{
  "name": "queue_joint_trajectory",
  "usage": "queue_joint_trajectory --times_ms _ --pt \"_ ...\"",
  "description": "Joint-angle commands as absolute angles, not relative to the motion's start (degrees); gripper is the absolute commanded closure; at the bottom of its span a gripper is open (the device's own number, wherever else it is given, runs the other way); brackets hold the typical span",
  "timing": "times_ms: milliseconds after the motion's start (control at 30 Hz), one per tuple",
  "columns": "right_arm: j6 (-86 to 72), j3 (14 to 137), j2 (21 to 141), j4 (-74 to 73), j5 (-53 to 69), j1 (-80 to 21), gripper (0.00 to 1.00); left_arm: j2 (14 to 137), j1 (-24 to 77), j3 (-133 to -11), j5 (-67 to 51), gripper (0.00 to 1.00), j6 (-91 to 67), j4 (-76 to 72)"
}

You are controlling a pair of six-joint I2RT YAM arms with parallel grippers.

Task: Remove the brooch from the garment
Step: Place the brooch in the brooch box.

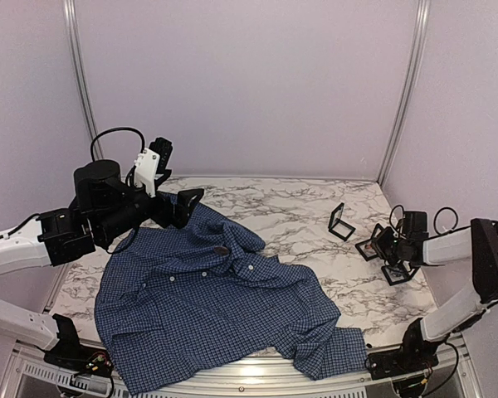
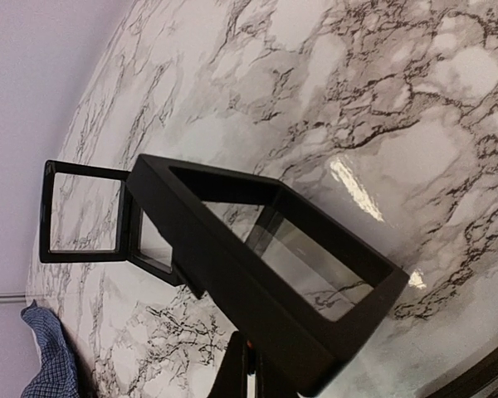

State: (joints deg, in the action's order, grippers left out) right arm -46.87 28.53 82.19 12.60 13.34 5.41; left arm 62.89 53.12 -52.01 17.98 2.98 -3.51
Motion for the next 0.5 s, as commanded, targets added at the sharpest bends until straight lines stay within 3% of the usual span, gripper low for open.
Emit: queue_joint_trajectory --times_ms 0,467 --pt "-46.04 30.75 83.55 14.22 14.30 5.45 1.00 63.51 52.68 -52.65 17.15 0.01 2.85 -2.37" --pt "-45.66 31.35 85.26 13.56 14.70 5.45 1.00 63.68 52.68 -52.73 16.96 0.01 2.90 -2.37"
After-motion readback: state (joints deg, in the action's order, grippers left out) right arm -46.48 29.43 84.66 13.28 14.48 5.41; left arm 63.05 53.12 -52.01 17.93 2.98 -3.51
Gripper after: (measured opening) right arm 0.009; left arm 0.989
